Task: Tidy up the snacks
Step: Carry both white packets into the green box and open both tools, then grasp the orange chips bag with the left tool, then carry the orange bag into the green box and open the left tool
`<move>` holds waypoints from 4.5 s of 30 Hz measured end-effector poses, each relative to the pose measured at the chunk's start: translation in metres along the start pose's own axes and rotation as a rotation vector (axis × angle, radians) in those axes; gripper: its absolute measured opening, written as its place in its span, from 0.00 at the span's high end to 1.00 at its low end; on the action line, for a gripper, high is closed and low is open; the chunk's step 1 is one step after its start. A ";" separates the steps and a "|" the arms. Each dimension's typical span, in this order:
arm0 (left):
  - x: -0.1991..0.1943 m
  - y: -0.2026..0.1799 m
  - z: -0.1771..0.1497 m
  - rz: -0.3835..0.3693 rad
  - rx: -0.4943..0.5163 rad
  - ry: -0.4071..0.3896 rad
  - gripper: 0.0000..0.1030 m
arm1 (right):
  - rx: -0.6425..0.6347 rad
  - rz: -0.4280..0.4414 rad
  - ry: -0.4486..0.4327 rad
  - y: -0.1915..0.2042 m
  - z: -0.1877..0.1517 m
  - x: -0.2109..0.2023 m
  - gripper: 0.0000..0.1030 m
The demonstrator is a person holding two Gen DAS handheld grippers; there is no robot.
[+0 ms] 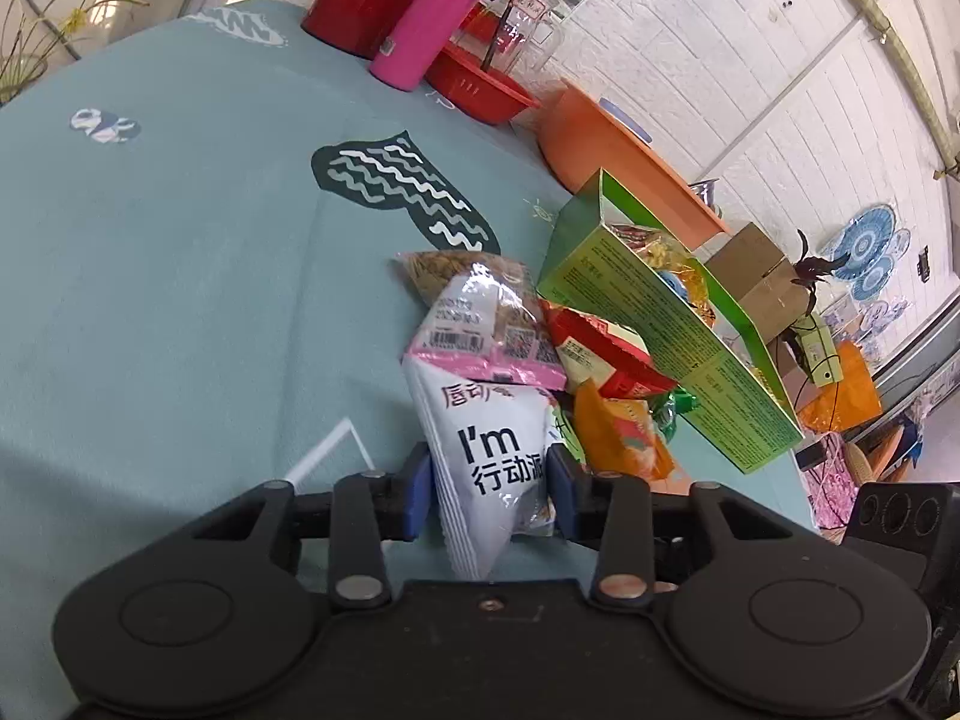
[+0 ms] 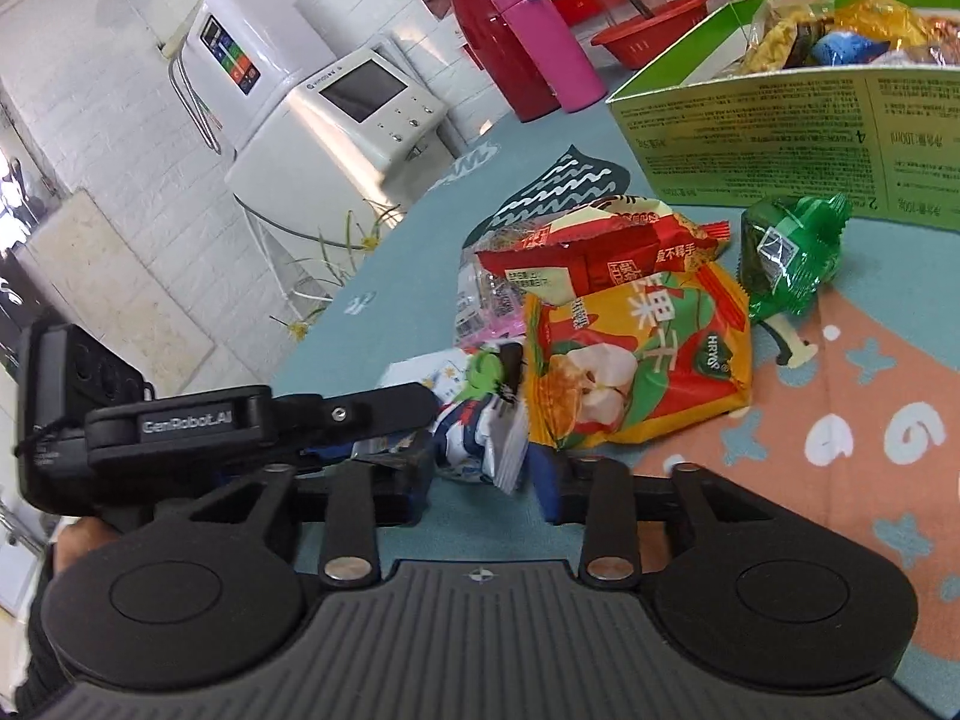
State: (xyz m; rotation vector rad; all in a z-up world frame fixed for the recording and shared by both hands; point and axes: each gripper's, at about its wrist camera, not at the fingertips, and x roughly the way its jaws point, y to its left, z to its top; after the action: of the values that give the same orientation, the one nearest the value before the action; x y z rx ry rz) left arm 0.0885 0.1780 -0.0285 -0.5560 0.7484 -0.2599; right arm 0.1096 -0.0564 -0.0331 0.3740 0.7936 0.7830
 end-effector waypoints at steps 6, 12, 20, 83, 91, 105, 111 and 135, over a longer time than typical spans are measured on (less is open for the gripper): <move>-0.025 -0.033 -0.012 -0.021 0.088 -0.045 0.79 | -0.018 0.040 -0.016 0.006 -0.004 -0.031 0.68; -0.029 -0.084 -0.001 -0.093 0.191 -0.102 0.79 | -0.099 0.026 -0.170 0.015 0.004 -0.082 0.68; 0.024 -0.141 0.025 -0.214 0.255 -0.085 0.79 | -0.084 -0.067 -0.324 -0.018 0.030 -0.131 0.68; 0.032 -0.070 -0.003 -0.058 0.032 -0.001 0.00 | -0.160 -0.136 -0.147 -0.050 0.022 -0.112 0.00; 0.042 -0.053 0.000 -0.064 0.011 -0.004 0.35 | -0.244 -0.096 -0.014 -0.044 0.028 -0.058 0.07; 0.059 -0.046 -0.005 -0.101 0.014 0.062 1.00 | -0.240 -0.026 0.018 -0.053 0.030 -0.039 0.61; 0.048 -0.075 -0.012 -0.148 0.084 0.064 1.00 | -0.204 -0.060 -0.042 -0.046 0.018 -0.074 0.62; 0.140 -0.202 0.086 -0.324 0.321 0.014 1.00 | -0.156 -0.268 -0.435 -0.095 0.105 -0.147 0.62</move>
State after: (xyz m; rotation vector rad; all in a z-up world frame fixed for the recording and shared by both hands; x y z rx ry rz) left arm 0.2421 -0.0136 0.0567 -0.3676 0.6114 -0.6722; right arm 0.1683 -0.2312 0.0544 0.2764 0.3608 0.4832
